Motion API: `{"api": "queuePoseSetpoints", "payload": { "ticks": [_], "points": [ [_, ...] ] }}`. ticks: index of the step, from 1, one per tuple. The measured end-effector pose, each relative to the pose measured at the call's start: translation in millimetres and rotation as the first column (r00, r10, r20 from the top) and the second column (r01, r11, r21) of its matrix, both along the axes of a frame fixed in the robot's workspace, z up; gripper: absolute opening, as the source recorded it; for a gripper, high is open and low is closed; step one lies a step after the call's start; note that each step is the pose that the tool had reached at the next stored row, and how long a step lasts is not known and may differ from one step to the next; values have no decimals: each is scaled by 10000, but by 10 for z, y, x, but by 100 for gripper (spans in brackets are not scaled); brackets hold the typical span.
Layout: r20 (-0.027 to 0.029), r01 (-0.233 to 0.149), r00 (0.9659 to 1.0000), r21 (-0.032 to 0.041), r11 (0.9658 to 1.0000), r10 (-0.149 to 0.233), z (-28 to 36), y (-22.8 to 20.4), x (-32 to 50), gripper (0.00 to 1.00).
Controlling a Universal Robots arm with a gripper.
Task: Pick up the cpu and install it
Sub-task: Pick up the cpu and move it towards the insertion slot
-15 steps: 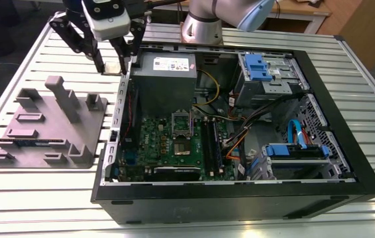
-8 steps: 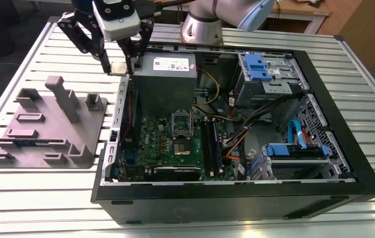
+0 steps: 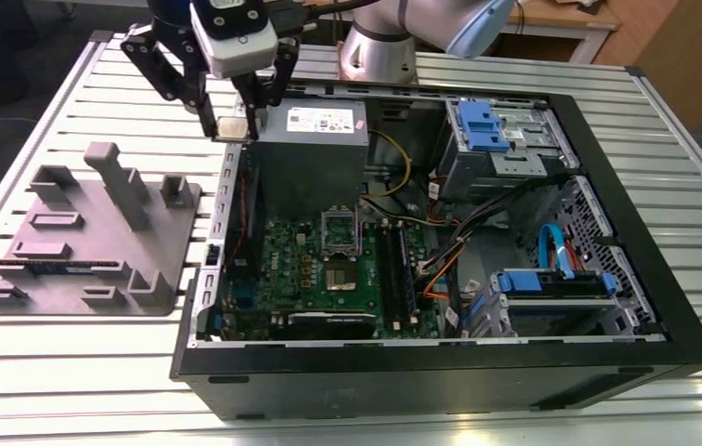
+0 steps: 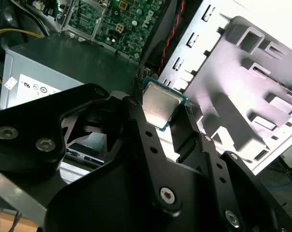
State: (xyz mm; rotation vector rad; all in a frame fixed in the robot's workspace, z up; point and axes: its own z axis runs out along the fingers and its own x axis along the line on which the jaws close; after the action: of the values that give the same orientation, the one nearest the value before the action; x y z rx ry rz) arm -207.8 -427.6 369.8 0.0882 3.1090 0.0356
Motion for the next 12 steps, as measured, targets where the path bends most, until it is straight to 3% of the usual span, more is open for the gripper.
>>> {"api": "queuePoseSetpoints", "payload": {
  "ticks": [12],
  "points": [
    [0, 0, 10000, 0, 10000, 0, -2, 0, 118, 47]
  ]
}}
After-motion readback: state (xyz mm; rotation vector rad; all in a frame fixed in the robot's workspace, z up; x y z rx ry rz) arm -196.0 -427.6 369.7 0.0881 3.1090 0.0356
